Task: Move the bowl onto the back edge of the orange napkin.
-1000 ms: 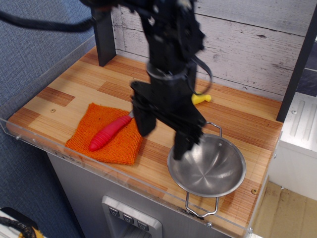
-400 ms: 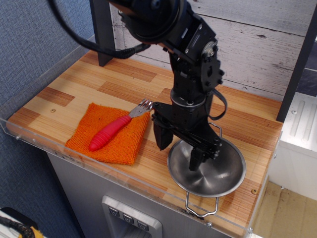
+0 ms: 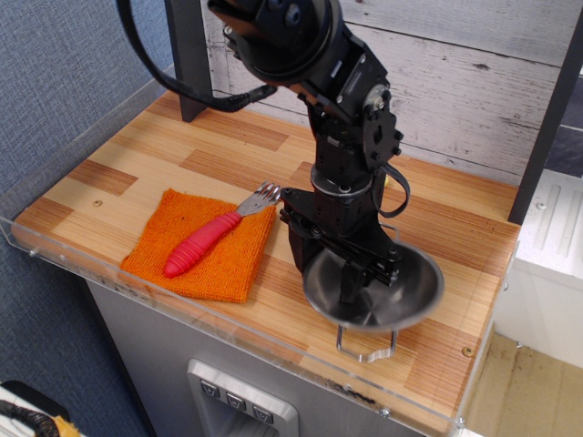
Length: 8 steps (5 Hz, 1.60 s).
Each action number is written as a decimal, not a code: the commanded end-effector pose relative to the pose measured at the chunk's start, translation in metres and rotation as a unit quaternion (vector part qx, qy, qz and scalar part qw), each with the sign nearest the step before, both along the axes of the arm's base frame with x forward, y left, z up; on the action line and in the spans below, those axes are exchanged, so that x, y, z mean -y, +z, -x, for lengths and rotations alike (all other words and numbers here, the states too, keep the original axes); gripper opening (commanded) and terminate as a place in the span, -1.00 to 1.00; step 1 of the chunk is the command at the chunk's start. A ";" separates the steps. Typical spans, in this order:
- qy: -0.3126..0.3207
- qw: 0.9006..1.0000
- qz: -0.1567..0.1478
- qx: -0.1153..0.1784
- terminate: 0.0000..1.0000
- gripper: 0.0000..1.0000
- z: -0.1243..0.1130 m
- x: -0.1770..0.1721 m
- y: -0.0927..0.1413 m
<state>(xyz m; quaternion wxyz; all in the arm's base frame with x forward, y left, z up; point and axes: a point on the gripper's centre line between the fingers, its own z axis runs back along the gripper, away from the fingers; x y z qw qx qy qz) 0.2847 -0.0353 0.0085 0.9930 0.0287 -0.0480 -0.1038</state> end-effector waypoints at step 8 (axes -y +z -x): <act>0.065 0.995 0.074 0.009 -1.00 -1.00 -0.041 -0.095 0.111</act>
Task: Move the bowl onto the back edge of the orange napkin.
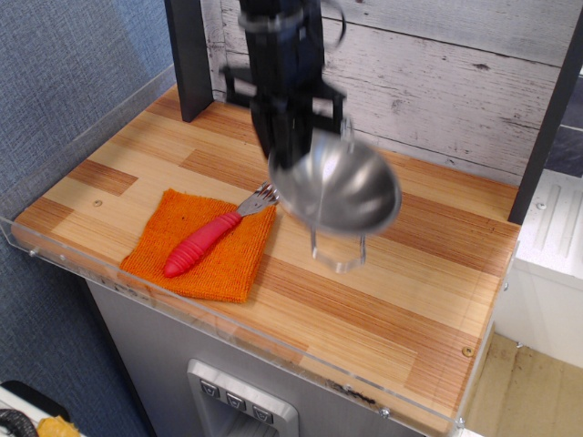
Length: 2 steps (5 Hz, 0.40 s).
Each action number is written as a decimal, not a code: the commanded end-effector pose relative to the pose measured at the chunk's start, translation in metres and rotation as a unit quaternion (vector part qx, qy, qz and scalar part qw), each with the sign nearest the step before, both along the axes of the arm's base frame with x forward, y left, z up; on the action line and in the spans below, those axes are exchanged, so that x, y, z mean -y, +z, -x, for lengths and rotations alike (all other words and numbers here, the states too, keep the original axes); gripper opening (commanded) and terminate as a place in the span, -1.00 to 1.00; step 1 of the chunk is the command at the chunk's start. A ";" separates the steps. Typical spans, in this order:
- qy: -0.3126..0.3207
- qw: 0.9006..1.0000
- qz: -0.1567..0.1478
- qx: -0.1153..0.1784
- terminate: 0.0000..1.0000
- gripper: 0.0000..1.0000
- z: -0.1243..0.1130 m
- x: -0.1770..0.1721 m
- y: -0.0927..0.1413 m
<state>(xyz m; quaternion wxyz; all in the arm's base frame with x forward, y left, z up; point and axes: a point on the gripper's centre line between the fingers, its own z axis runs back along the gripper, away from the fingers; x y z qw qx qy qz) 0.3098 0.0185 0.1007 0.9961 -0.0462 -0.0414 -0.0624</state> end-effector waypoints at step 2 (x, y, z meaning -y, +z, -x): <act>0.078 0.996 -0.040 0.009 -1.00 -1.00 -0.037 -0.117 0.002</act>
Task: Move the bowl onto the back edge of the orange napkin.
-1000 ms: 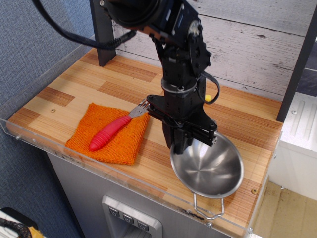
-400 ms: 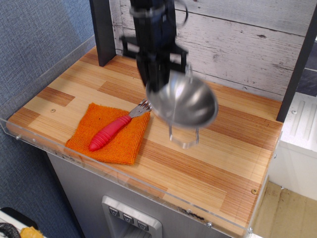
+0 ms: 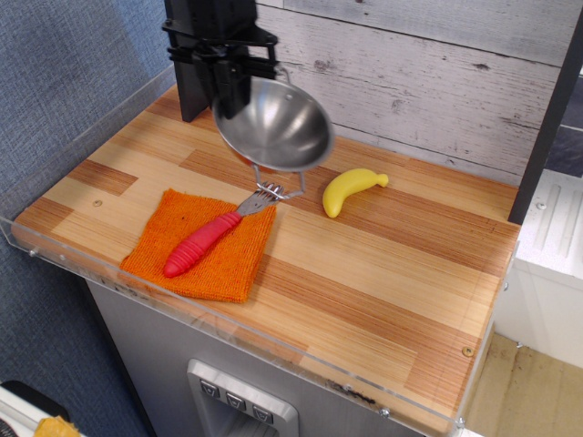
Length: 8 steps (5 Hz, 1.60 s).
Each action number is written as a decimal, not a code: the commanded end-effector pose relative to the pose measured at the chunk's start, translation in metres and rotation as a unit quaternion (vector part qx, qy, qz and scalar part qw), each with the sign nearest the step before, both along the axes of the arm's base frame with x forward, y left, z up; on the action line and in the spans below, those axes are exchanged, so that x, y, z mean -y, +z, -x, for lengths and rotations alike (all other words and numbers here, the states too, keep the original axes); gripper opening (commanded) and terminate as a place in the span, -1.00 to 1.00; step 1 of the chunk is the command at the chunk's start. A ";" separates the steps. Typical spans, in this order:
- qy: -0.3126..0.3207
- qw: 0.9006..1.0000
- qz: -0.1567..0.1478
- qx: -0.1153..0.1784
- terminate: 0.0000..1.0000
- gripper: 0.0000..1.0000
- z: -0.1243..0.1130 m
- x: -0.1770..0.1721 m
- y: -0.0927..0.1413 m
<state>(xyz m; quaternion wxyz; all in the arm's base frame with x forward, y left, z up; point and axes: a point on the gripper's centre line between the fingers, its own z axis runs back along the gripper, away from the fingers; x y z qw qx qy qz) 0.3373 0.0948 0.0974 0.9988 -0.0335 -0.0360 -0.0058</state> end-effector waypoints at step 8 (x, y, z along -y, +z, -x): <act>0.019 0.987 -0.143 -0.071 -1.00 -1.00 -0.004 -0.054 -0.067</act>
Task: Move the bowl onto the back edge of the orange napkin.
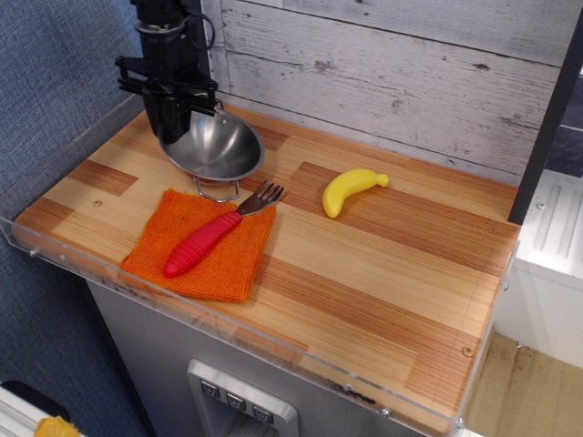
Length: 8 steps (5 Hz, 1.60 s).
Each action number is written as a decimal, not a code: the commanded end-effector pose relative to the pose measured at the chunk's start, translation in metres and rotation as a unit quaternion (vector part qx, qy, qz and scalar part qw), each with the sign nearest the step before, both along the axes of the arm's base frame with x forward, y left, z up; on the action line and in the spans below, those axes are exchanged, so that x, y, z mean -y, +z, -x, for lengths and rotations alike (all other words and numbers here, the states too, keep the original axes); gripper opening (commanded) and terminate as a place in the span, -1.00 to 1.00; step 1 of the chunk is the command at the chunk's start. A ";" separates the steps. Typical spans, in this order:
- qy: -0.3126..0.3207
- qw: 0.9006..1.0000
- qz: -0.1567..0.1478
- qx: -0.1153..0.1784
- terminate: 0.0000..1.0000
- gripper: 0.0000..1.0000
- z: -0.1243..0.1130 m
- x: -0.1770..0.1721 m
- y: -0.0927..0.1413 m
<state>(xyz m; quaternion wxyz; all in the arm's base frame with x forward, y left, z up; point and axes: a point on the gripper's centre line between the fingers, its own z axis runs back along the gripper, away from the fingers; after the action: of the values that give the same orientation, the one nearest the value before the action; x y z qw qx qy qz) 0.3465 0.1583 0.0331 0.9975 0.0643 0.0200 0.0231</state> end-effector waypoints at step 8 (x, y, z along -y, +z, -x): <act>-0.008 0.998 0.042 -0.045 -1.00 1.00 0.030 0.021 -0.067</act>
<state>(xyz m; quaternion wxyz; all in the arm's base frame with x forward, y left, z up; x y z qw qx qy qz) 0.3411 0.1446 0.0049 0.9986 0.0439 0.0010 0.0283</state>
